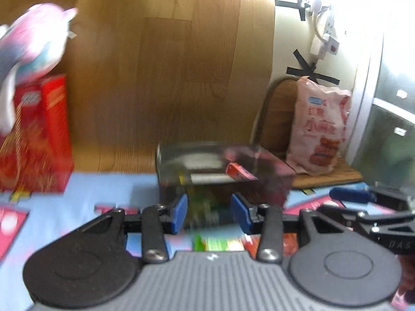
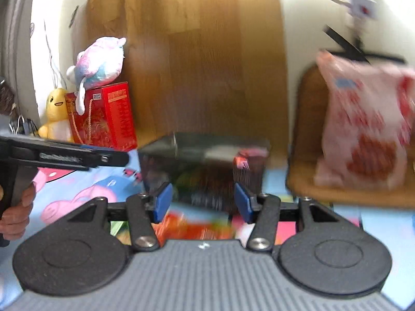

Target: Organize snacks

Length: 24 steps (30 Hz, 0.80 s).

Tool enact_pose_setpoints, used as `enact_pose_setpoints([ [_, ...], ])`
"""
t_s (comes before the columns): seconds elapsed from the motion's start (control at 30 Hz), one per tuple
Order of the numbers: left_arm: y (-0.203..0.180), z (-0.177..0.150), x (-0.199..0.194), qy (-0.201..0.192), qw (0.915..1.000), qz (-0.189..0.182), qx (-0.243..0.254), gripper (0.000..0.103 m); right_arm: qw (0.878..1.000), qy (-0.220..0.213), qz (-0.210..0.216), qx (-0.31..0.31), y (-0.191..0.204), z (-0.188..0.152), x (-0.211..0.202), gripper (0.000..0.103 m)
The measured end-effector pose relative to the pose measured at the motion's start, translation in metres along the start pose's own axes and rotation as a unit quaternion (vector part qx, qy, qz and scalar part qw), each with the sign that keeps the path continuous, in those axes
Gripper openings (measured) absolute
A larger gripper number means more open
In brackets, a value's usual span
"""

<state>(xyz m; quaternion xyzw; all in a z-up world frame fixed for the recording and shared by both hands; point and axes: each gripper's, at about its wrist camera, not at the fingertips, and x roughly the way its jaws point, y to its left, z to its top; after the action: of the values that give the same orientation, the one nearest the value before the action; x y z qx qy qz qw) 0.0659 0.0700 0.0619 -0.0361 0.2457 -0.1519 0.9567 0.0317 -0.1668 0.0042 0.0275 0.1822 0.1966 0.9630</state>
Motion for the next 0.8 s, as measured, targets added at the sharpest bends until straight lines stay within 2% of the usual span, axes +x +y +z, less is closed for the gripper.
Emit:
enact_pose_setpoints([
  [0.07, -0.004, -0.02, -0.016, 0.009, 0.9999, 0.011, -0.008, 0.046, 1.0, 0.005, -0.004, 0.028, 0.004, -0.013, -0.013, 0.056],
  [0.17, -0.007, -0.043, -0.03, 0.028, 0.9991, 0.027, -0.017, 0.046, 0.998, 0.015, -0.013, 0.067, 0.011, -0.038, -0.031, 0.056],
  [0.27, -0.013, -0.062, -0.042, 0.033, 0.9983, 0.046, -0.015, 0.048, 0.995, 0.035, 0.0, 0.091, 0.017, -0.049, -0.033, 0.056],
  [0.37, -0.011, -0.076, -0.053, 0.032, 0.9965, 0.076, -0.014, 0.05, 0.994, 0.061, 0.021, 0.085, 0.031, -0.052, -0.033, 0.056],
  [0.47, 0.001, -0.09, -0.06, 0.039, 0.9942, 0.093, -0.037, 0.05, 0.995, 0.066, 0.045, 0.059, 0.051, -0.055, -0.036, 0.055],
  [0.57, 0.014, -0.104, -0.068, 0.035, 0.9929, 0.098, -0.058, 0.05, 0.995, 0.072, 0.066, 0.033, 0.069, -0.052, -0.033, 0.054],
  [0.67, 0.025, -0.114, -0.07, 0.04, 0.991, 0.097, -0.083, 0.048, 0.994, 0.08, 0.069, 0.026, 0.077, -0.045, -0.017, 0.054],
  [0.73, 0.031, -0.115, -0.074, 0.027, 0.9909, 0.086, -0.1, 0.049, 0.992, 0.091, 0.066, 0.063, 0.07, -0.04, -0.001, 0.055],
  [0.8, 0.034, -0.115, -0.074, 0.028, 0.9906, 0.079, -0.108, 0.049, 0.981, 0.105, 0.081, 0.14, 0.054, -0.037, 0.019, 0.052],
])
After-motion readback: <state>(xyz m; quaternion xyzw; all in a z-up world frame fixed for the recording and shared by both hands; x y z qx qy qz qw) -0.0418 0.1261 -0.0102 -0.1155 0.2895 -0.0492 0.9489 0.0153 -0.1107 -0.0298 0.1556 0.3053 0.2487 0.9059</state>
